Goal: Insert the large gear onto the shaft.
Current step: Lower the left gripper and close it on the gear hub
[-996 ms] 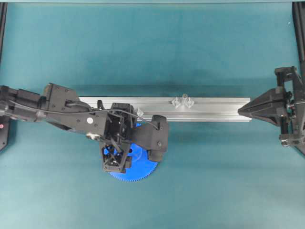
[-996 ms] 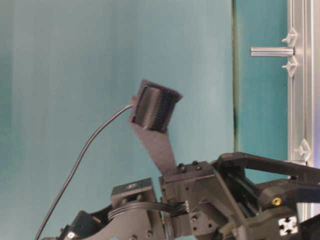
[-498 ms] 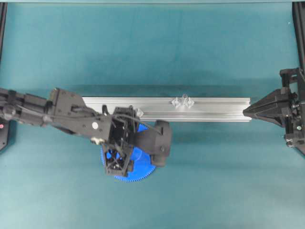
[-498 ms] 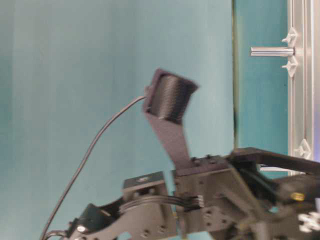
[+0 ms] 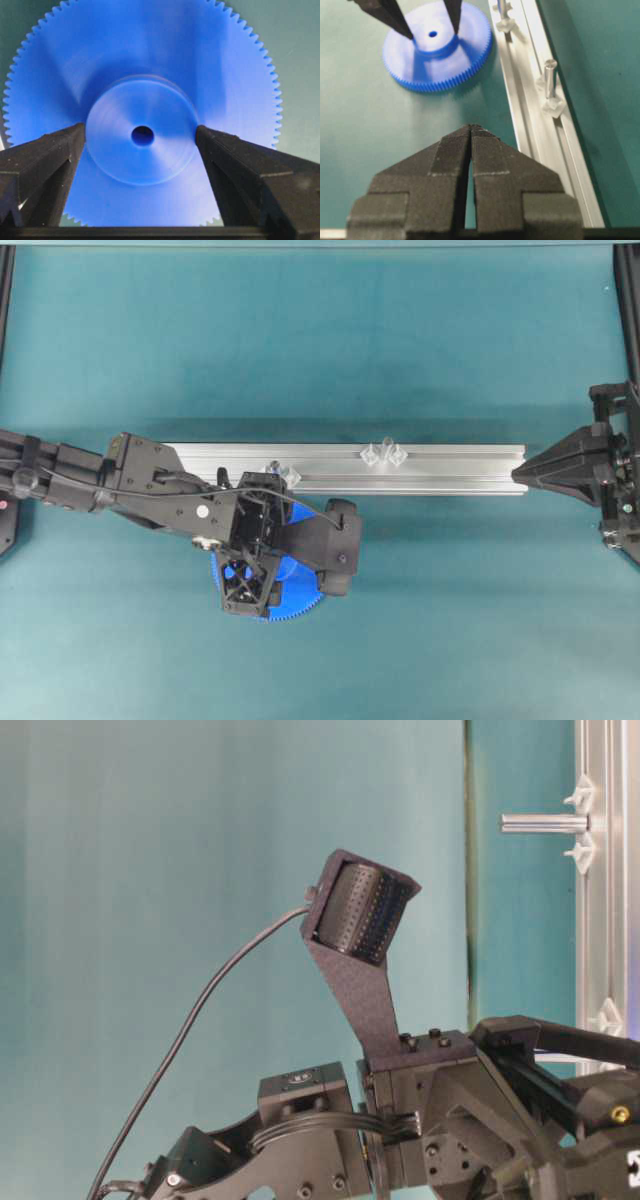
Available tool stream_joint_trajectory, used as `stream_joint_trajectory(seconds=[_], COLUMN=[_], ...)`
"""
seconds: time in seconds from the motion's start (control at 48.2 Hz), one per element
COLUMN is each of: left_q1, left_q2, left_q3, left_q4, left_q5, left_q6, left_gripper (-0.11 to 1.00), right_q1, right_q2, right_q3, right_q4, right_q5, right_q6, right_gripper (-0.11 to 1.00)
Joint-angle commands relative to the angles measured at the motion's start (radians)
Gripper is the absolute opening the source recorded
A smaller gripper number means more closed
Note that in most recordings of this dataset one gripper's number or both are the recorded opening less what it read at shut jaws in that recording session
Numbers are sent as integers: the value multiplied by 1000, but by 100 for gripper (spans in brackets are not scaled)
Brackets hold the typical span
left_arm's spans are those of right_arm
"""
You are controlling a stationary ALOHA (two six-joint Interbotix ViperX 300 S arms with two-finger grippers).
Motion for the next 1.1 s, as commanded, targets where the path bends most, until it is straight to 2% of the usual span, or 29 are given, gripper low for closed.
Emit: stream_joint_trajectory(seconds=[0.0, 0.581, 0.809, 1.079], left_q1=[-5, -5, -5, -5], left_q2=[-8, 17, 11, -15], left_q3=[-12, 15, 23, 23], left_q4=[2, 2, 2, 3], left_q5=[-11, -12, -34, -34], left_q6=[-3, -6, -2, 8], left_gripper=[93, 93, 79, 79], right_q1=[-2, -2, -2, -2], right_q2=[2, 0, 0, 0], right_q3=[-9, -9, -9, -9], right_q4=[-2, -2, -2, -2], right_q5=[-5, -3, -3, -6], right_q6=[9, 11, 11, 11], right_gripper=[6, 6, 6, 6])
